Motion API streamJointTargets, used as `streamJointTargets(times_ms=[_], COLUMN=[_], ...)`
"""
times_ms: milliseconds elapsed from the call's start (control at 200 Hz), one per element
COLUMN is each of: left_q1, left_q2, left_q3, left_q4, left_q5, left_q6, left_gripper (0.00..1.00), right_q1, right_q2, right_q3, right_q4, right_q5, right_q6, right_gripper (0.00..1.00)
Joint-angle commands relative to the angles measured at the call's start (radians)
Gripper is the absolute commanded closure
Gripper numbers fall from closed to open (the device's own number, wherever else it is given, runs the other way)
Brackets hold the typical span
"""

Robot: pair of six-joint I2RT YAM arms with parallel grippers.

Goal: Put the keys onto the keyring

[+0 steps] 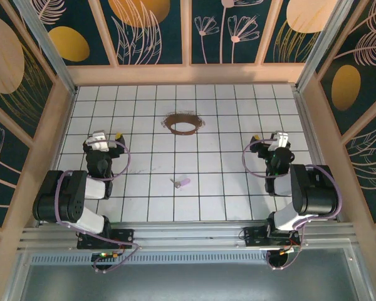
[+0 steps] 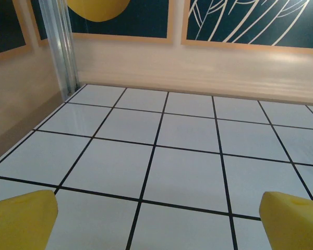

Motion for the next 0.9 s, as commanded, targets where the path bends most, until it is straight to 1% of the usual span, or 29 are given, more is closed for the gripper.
streamJointTargets(times_ms=[0, 531, 686, 741, 811, 896], left_q1=[0.008, 0.008, 0.006, 0.006, 0.008, 0.007], left_q2=[0.001, -0.001, -0.013, -0.03, -0.058, -0.096], left_q3=[0.014, 0.013, 0.009, 0.006, 0.019, 0.053], left_q4=[0.002, 0.002, 0.001, -0.007, -0.052, -0.149], left_q5=[-0.017, -0.017, 0.043, 0.04, 0.026, 0.031], left_q6=[-0.011, -0.011, 0.013, 0.011, 0.006, 0.004], left_gripper=[0.01, 0.01, 0.01, 0.01, 0.01, 0.01], right_q1=[-0.006, -0.011, -0.012, -0.011, -0.009, -0.006], right_q2=[0.005, 0.004, 0.003, 0.004, -0.015, -0.084], right_q3=[0.017, 0.017, 0.015, 0.016, 0.019, 0.056], right_q4=[0.036, 0.035, 0.04, 0.04, 0.024, -0.088], right_q5=[-0.015, -0.024, -0.025, -0.026, -0.026, -0.021], right_q6=[-0.012, -0.009, -0.009, -0.01, -0.011, -0.016], right_gripper=[0.01, 0.01, 0.01, 0.01, 0.01, 0.01])
